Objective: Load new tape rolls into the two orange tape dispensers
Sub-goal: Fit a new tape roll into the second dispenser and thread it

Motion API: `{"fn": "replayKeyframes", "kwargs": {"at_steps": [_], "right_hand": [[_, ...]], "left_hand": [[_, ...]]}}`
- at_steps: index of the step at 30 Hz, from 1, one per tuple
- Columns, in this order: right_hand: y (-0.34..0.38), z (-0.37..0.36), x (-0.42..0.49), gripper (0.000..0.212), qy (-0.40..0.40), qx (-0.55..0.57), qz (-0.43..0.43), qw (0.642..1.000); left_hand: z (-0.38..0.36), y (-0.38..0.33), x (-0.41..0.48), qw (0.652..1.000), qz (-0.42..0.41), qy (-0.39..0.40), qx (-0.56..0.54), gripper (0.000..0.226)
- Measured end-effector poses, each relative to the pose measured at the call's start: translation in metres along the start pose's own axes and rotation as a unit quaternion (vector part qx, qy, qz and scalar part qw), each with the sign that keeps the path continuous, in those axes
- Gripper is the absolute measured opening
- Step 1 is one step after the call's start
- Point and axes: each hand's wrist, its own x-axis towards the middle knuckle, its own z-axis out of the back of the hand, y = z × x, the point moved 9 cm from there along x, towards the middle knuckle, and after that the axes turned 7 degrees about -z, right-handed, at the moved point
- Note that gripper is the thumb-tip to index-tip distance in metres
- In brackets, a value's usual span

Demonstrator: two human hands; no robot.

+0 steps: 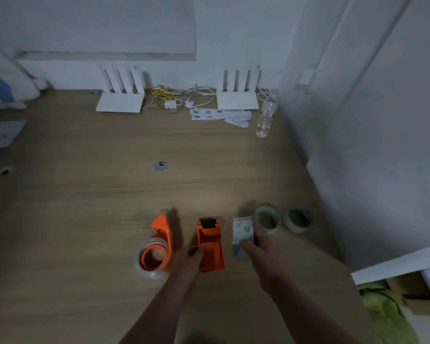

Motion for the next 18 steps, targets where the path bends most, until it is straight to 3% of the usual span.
{"fn": "replayKeyframes", "kwargs": {"at_steps": [9, 13, 18], "right_hand": [[0.005, -0.025, -0.006, 0.023, -0.01, 0.017, -0.01, 1.0], [0.007, -0.044, -0.006, 0.032, -0.026, 0.022, -0.007, 0.999], [0.009, -0.063, -0.01, 0.029, -0.056, 0.045, -0.015, 0.997]], "left_hand": [[0.003, -0.019, -0.002, 0.989, 0.012, -0.029, -0.142, 0.02], [0.018, -0.039, -0.005, 0.982, -0.03, -0.023, -0.185, 0.024], [0.041, -0.059, -0.012, 0.974, -0.069, -0.021, -0.217, 0.022]]}}
